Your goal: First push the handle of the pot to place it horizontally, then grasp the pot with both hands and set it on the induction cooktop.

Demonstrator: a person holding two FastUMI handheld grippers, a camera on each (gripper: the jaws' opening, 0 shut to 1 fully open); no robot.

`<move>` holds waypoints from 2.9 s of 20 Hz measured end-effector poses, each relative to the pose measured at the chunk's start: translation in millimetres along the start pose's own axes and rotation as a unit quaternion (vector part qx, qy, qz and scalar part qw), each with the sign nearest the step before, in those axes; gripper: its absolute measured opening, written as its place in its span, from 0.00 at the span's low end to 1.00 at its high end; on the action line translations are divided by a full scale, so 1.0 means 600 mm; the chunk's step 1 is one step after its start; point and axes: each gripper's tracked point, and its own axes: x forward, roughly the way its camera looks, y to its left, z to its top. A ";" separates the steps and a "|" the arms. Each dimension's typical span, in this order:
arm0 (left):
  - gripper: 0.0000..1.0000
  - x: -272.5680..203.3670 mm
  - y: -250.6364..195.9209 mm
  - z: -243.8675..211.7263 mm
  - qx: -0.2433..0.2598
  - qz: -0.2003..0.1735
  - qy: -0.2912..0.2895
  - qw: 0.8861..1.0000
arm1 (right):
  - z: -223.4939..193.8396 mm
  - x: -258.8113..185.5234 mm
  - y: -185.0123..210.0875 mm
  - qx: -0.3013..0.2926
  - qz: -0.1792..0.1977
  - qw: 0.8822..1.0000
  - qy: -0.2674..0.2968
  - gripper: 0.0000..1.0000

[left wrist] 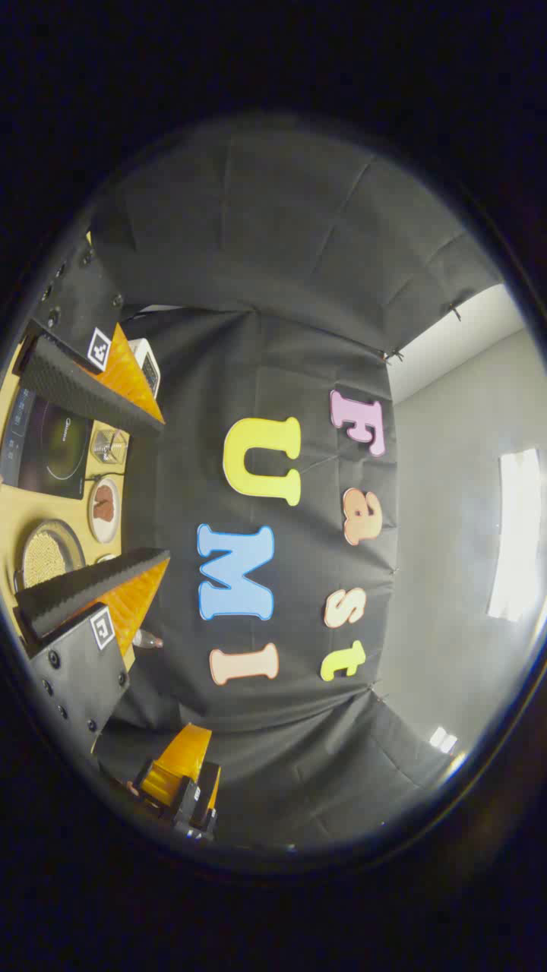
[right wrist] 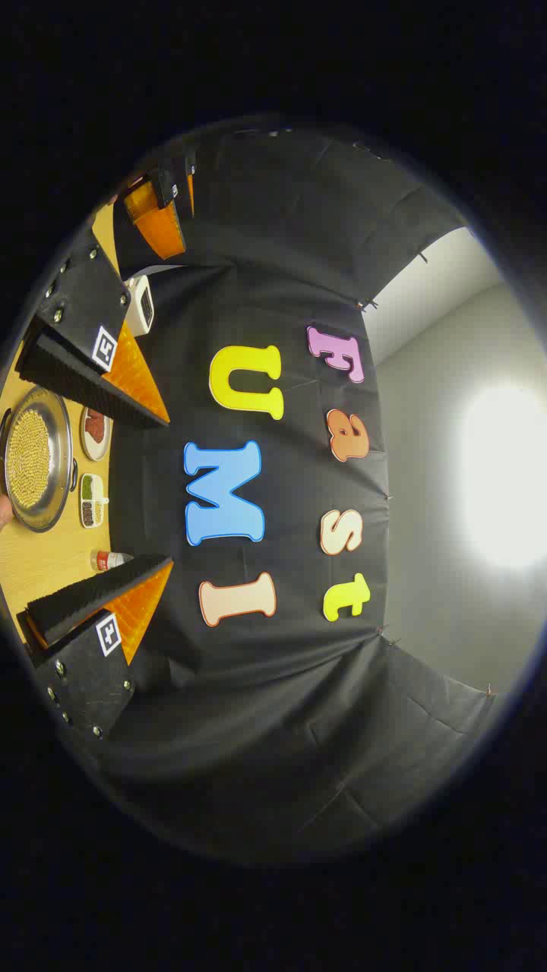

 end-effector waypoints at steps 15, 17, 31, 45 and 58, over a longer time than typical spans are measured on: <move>0.99 0.002 0.026 -0.003 0.008 0.014 -0.005 1.000 | -0.011 0.013 0.008 0.009 0.005 1.000 0.012 1.00; 0.96 -0.003 0.034 0.003 0.007 0.017 -0.007 1.000 | -0.011 0.013 0.020 0.009 0.013 1.000 0.010 0.99; 0.99 -0.022 0.106 0.018 0.013 0.044 -0.022 0.999 | -0.095 0.028 0.109 0.014 0.058 0.994 0.093 0.69; 0.96 -0.048 0.217 0.001 0.007 0.048 -0.026 0.998 | -0.323 -0.026 0.278 0.039 0.165 0.931 0.323 0.04; 0.96 -0.057 0.238 -0.062 0.009 0.094 0.018 0.995 | -0.541 -0.094 0.279 0.046 0.183 0.851 0.489 0.05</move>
